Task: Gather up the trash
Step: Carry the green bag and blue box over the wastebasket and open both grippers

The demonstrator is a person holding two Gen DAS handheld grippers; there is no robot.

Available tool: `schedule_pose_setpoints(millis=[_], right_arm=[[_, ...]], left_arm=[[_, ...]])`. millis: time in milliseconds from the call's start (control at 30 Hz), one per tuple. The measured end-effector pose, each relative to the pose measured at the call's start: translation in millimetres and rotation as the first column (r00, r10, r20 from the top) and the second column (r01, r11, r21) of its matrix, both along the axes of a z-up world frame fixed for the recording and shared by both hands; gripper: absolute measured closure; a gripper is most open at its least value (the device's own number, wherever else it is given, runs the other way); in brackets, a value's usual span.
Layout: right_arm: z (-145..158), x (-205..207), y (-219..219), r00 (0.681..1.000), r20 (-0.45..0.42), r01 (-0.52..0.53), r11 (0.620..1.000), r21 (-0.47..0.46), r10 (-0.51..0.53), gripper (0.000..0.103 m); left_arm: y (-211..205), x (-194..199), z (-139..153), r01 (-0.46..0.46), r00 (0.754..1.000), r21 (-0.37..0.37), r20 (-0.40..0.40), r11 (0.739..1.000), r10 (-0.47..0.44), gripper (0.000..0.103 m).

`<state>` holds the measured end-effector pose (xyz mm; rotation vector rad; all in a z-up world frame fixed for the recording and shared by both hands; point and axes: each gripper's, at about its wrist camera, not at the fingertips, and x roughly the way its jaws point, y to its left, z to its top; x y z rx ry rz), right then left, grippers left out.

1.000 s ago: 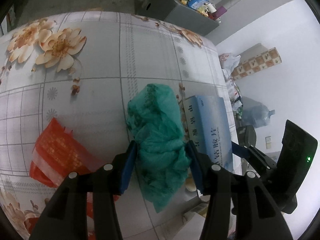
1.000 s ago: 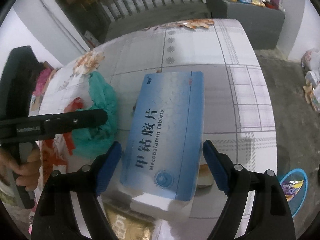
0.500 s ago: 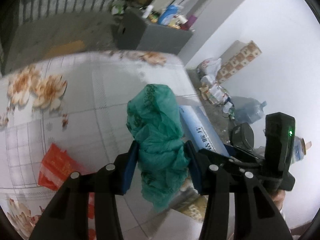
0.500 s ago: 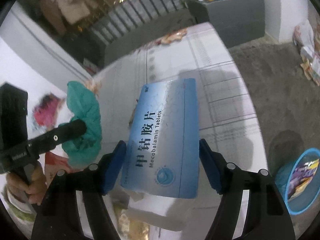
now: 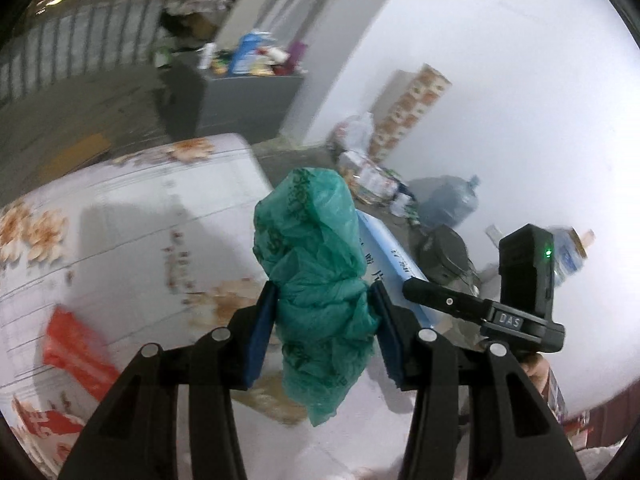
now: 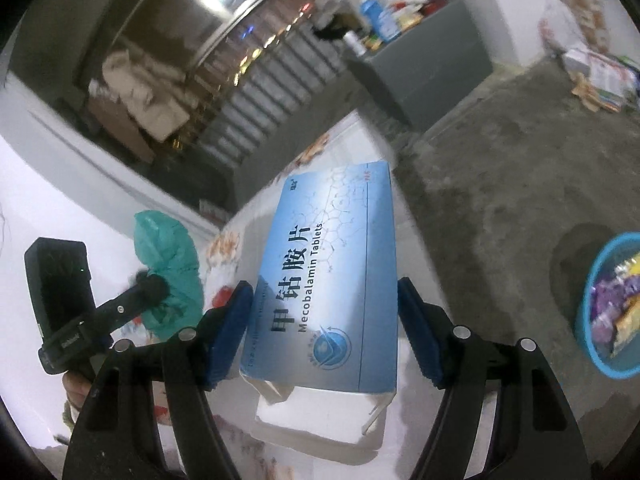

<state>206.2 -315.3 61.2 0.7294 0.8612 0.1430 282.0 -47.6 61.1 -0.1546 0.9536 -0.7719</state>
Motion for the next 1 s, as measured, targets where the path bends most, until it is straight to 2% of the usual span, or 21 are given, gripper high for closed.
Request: schedule_pose_setpoints(millis=[100, 200, 333, 433, 700, 900, 933, 967, 1000], right_arm=[[1, -37, -33, 0.995, 0.013, 0.096, 0.995, 0.004, -0.096, 0.035], [-5, -76, -69, 0.977, 0.006, 0.212, 0.977, 0.01, -0.212, 0.035], [-31, -121, -115, 0.928, -0.039, 0.373, 0.927, 0.045, -0.371, 0.034], [-63, -150, -142, 0.877, -0.101, 0.478, 0.873, 0.096, -0.47, 0.034], [-141, -183, -192, 0.757, -0.268, 0.648, 0.739, 0.186, -0.596, 0.033], [-167, -179, -229, 0.691, -0.308, 0.72, 0.661, 0.212, -0.654, 0.029], [-173, -179, -235, 0.681, -0.309, 0.729, 0.654, 0.2, -0.664, 0.027], [-184, -175, -243, 0.664, -0.319, 0.743, 0.646, 0.178, -0.676, 0.023], [-195, -174, -247, 0.642, -0.338, 0.76, 0.628, 0.165, -0.688, 0.021]], left_arm=[[-30, -11, 6, 0.06, 0.998, 0.004, 0.008, 0.998, -0.06, 0.057], [-69, -23, 7, 0.132, 0.991, 0.019, 0.015, 0.991, -0.132, 0.057], [-134, -38, -4, 0.234, 0.972, 0.06, -0.002, 0.971, -0.234, 0.057], [-184, -50, -19, 0.305, 0.952, 0.101, -0.022, 0.947, -0.305, 0.057], [-299, -71, -75, 0.46, 0.888, 0.207, -0.089, 0.864, -0.451, 0.057], [-368, -64, -108, 0.501, 0.864, 0.253, -0.097, 0.827, -0.494, 0.055], [-385, -60, -117, 0.498, 0.865, 0.255, -0.081, 0.829, -0.495, 0.05], [-396, -58, -123, 0.494, 0.867, 0.256, -0.07, 0.831, -0.494, 0.034], [-409, -54, -133, 0.481, 0.873, 0.268, -0.053, 0.835, -0.486, 0.026]])
